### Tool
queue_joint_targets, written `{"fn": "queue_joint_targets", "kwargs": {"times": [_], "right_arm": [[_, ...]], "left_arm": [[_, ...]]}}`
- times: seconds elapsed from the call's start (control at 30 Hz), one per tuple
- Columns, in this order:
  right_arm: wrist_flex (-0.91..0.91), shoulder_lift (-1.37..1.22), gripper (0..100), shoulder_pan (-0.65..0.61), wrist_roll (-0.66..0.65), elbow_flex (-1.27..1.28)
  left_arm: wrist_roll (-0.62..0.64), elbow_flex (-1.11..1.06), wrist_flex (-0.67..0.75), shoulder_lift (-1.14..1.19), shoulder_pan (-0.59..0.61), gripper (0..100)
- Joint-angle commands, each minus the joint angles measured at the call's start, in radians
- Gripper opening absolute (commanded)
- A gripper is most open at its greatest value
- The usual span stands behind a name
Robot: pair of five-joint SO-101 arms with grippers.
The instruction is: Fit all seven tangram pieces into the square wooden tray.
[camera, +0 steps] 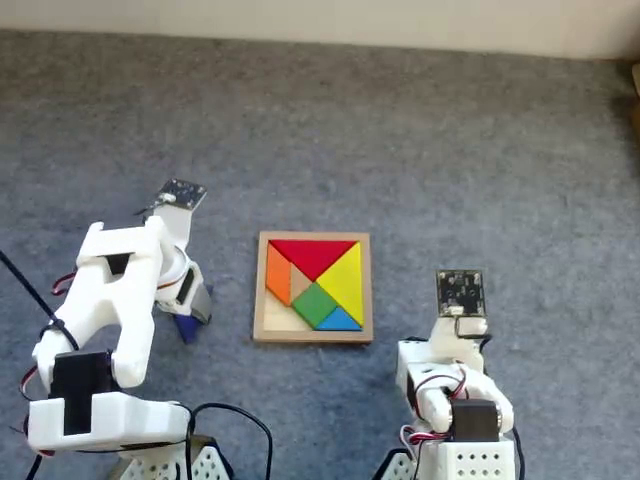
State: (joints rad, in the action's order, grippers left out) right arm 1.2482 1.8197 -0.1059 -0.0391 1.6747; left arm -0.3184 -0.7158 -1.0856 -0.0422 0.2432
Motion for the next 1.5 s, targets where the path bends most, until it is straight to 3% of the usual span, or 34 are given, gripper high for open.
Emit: {"fn": "queue_joint_targets", "kwargs": {"times": [0.0,0.5,0.8,0.97,1.13,1.47], "right_arm": [[0.004,0.018,1.8,0.015,-0.009,0.117],[0.004,0.018,1.8,0.015,-0.009,0.117],[0.004,0.018,1.8,0.015,-0.009,0.117],[0.004,0.018,1.8,0.015,-0.009,0.117],[0.004,0.018,1.8,0.015,-0.009,0.117],[0.004,0.018,1.8,0.015,-0.009,0.117]], "left_arm": [[0.031,0.031,0.015,-0.002,-0.042,23],[0.054,0.005,0.009,-0.002,-0.064,22],[0.054,0.008,-0.025,-0.015,-0.119,3],[0.061,0.031,-0.089,-0.016,-0.206,1],[0.206,0.096,-0.141,-0.016,-0.226,1],[0.405,0.34,-0.411,-0.016,-0.229,1]]}}
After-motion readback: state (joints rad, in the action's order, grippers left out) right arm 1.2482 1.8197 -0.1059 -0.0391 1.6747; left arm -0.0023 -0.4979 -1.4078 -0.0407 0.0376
